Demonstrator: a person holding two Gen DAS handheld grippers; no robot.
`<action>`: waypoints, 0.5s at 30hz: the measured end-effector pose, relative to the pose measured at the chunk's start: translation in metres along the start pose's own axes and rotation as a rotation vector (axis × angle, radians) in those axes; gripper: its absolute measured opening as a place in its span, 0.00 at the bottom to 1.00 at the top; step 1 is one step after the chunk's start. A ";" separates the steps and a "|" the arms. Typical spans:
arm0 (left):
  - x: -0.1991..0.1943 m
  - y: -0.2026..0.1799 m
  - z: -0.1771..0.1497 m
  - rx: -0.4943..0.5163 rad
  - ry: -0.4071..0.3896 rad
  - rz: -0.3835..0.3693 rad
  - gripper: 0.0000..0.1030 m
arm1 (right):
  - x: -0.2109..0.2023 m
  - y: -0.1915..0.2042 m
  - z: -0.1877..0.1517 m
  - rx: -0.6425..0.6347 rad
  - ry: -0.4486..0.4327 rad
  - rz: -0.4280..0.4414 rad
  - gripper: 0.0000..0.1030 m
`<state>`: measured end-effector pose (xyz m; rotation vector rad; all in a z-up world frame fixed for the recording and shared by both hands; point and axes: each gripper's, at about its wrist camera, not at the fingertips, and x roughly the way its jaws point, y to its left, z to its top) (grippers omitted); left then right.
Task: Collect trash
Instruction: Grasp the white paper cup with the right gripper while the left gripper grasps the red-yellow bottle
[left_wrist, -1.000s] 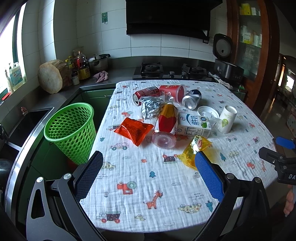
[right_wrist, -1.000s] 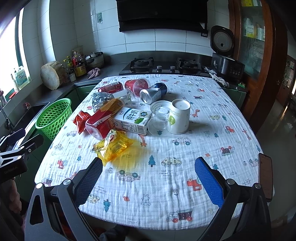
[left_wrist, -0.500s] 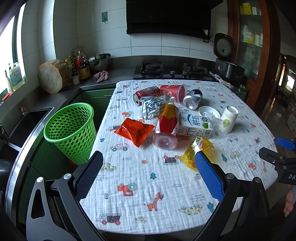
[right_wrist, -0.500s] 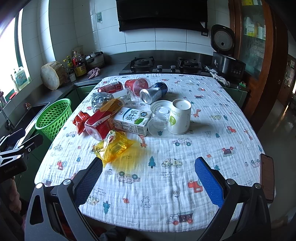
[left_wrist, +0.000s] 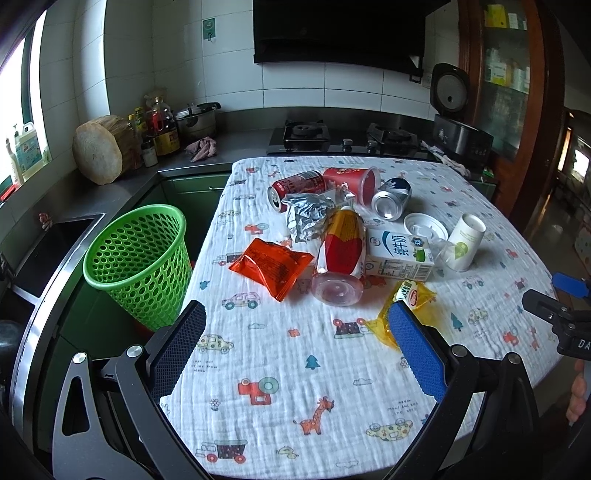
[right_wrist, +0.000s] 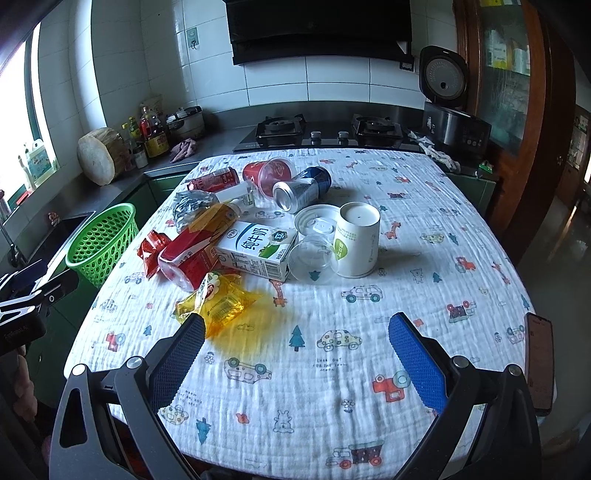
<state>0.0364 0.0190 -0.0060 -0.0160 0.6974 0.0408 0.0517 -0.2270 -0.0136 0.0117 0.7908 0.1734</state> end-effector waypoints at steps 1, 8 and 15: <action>0.002 0.001 0.001 -0.002 0.003 -0.003 0.94 | 0.002 -0.002 0.002 0.003 -0.004 -0.001 0.94; 0.020 0.006 0.008 0.000 0.027 -0.024 0.94 | 0.021 -0.020 0.020 0.031 -0.014 -0.032 0.93; 0.039 0.013 0.019 -0.001 0.051 -0.047 0.90 | 0.047 -0.037 0.043 0.049 -0.026 -0.075 0.93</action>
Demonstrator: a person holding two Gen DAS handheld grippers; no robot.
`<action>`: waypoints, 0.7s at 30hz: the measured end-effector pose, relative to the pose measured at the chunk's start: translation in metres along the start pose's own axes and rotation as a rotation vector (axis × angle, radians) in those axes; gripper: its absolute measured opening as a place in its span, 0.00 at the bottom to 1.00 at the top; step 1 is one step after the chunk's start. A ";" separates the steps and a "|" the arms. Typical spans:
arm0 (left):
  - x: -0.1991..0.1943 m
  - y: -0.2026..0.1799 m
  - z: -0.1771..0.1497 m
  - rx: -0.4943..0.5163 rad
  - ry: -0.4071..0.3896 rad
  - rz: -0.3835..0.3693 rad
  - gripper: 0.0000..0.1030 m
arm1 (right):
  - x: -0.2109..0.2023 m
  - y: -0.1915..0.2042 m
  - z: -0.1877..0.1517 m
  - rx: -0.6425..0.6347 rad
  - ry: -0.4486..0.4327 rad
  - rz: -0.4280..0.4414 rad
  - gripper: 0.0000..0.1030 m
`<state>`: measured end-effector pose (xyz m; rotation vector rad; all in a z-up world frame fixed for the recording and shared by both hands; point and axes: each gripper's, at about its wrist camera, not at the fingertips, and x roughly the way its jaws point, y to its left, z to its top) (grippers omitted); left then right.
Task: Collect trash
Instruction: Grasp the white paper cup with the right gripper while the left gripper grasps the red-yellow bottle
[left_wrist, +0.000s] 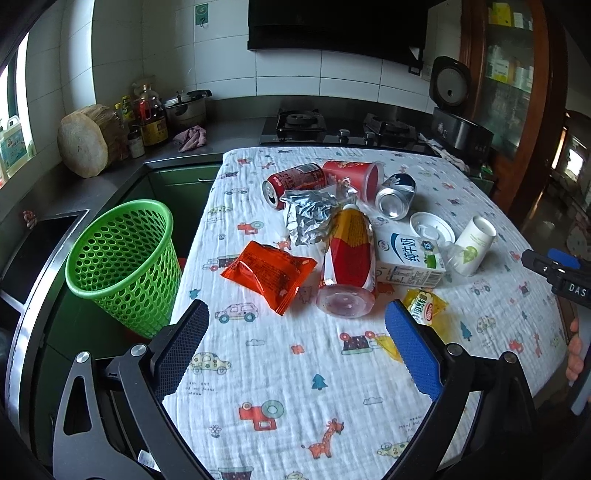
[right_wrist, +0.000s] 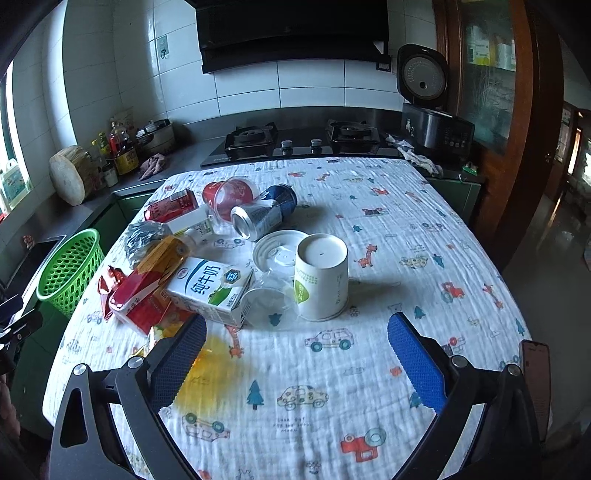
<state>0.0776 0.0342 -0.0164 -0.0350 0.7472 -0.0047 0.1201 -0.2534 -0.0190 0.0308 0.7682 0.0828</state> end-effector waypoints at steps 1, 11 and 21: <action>0.002 0.001 0.002 0.001 0.002 -0.004 0.90 | 0.005 -0.002 0.003 0.002 0.001 -0.006 0.93; 0.026 0.006 0.016 0.031 0.033 -0.053 0.80 | 0.064 -0.018 0.025 0.052 0.047 -0.028 0.75; 0.067 -0.003 0.034 0.043 0.109 -0.145 0.77 | 0.113 -0.027 0.034 0.083 0.107 -0.052 0.66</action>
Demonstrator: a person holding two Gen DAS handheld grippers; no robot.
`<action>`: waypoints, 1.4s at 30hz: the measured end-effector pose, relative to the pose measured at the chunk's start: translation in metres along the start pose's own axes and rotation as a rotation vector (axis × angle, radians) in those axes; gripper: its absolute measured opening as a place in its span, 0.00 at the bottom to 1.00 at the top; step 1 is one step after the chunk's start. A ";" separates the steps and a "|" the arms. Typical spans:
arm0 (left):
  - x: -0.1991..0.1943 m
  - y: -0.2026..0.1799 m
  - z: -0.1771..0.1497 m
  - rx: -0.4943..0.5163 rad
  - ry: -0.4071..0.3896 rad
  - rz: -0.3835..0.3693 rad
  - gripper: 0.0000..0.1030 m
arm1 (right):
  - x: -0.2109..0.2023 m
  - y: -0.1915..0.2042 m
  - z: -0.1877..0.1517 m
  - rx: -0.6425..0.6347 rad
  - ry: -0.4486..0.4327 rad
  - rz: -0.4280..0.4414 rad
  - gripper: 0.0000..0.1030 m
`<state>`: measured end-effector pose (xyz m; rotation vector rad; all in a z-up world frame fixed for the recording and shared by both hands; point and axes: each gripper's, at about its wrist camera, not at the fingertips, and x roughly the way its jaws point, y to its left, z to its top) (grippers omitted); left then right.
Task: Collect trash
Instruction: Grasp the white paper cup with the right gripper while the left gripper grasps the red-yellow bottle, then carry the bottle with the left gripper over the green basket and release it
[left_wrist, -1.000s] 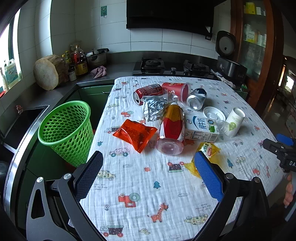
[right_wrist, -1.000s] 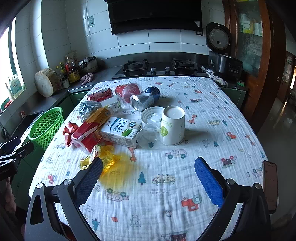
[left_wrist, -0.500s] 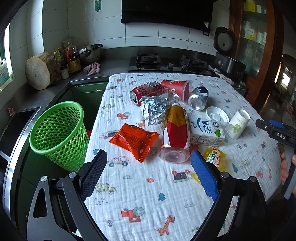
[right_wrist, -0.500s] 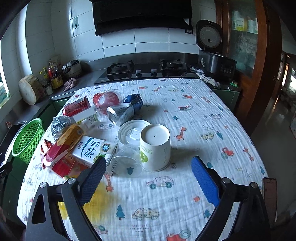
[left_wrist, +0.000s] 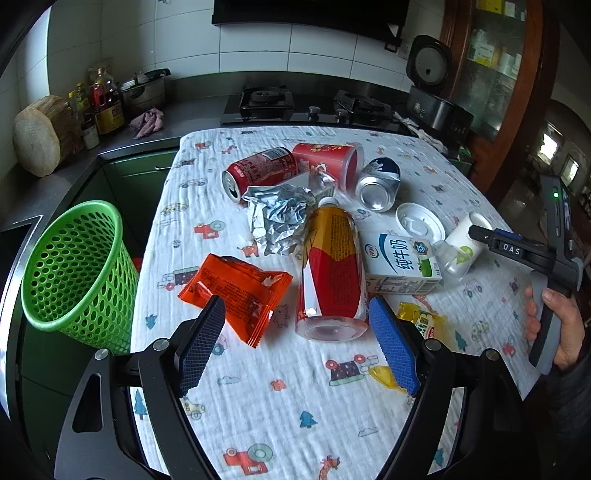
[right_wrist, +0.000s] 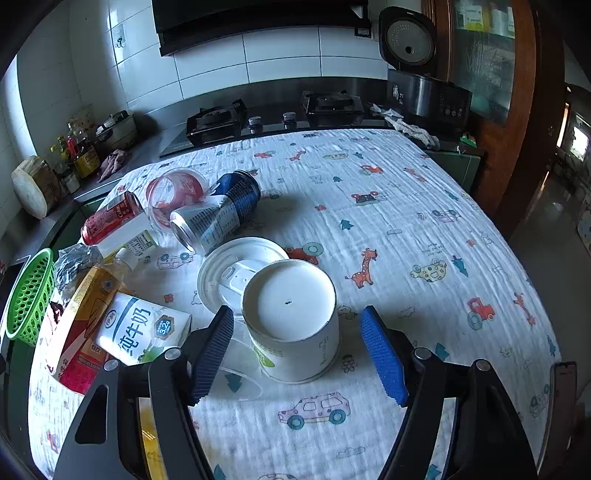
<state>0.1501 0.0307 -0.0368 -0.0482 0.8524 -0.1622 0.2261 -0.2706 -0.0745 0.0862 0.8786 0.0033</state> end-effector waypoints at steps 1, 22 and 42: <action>0.006 -0.002 0.002 0.003 0.012 -0.007 0.76 | 0.004 -0.001 0.001 0.004 0.006 0.002 0.65; 0.113 -0.033 0.029 0.141 0.220 -0.066 0.77 | -0.004 -0.003 0.005 0.002 -0.004 -0.011 0.54; 0.100 -0.026 0.025 0.065 0.211 -0.136 0.63 | -0.042 0.017 0.008 -0.115 -0.046 -0.020 0.54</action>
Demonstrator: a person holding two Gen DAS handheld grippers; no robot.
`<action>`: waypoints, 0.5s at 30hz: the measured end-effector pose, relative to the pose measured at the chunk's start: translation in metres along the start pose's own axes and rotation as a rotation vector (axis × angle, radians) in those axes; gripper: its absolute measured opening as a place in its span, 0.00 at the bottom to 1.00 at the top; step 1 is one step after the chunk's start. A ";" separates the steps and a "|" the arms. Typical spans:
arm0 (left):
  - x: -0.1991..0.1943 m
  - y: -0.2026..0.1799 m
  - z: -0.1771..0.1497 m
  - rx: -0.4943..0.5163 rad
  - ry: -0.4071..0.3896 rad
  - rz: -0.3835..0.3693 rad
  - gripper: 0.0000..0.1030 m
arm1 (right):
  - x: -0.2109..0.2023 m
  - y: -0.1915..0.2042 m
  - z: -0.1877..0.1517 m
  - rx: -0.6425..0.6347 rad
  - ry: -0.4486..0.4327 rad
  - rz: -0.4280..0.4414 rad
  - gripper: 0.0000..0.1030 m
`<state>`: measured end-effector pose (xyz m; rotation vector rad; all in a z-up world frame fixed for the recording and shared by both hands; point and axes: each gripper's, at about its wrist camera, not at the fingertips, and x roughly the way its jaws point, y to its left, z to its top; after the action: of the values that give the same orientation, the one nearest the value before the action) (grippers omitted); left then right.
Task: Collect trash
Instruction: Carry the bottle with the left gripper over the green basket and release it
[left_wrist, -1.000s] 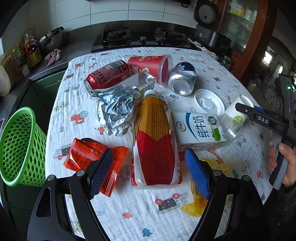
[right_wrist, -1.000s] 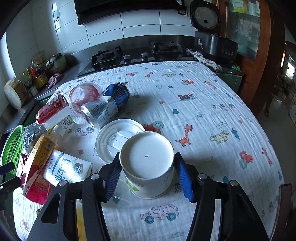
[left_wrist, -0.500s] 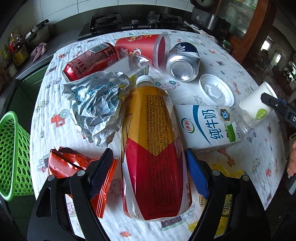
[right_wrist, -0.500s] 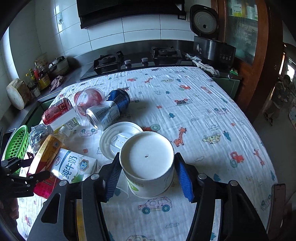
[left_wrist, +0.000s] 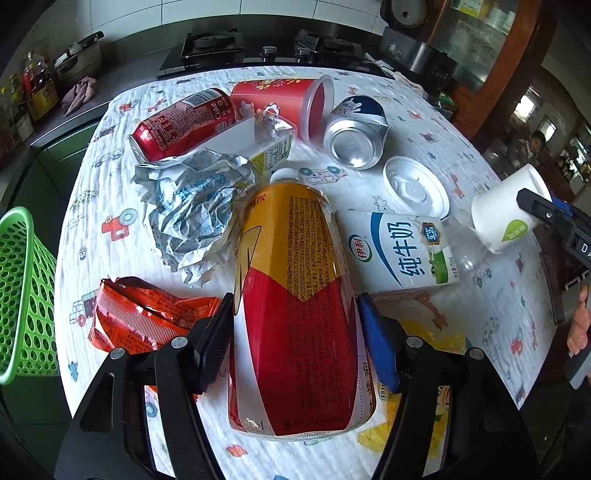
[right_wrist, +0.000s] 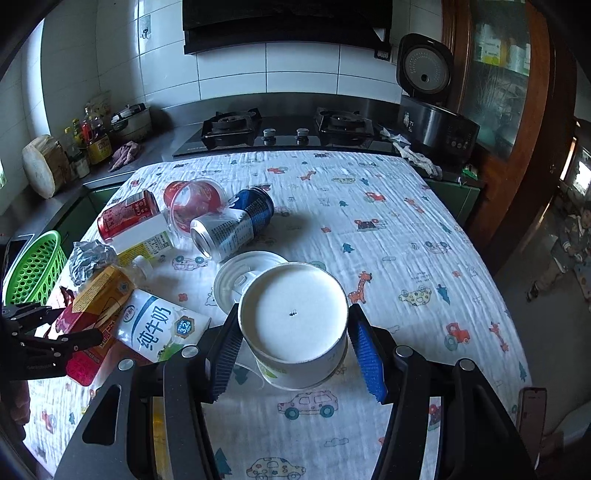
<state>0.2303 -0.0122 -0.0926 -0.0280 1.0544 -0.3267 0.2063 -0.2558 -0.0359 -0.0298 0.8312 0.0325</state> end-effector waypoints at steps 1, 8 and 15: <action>-0.005 0.000 -0.001 -0.005 -0.011 -0.003 0.63 | -0.003 0.002 0.002 -0.007 -0.006 0.003 0.54; -0.039 0.007 -0.013 -0.036 -0.074 -0.002 0.62 | -0.023 0.021 0.018 -0.063 -0.049 0.050 0.54; -0.085 0.026 -0.022 -0.086 -0.166 0.016 0.62 | -0.035 0.057 0.034 -0.139 -0.067 0.139 0.54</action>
<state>0.1796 0.0392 -0.0364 -0.1216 0.9026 -0.2594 0.2058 -0.1979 0.0123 -0.1014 0.7619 0.2206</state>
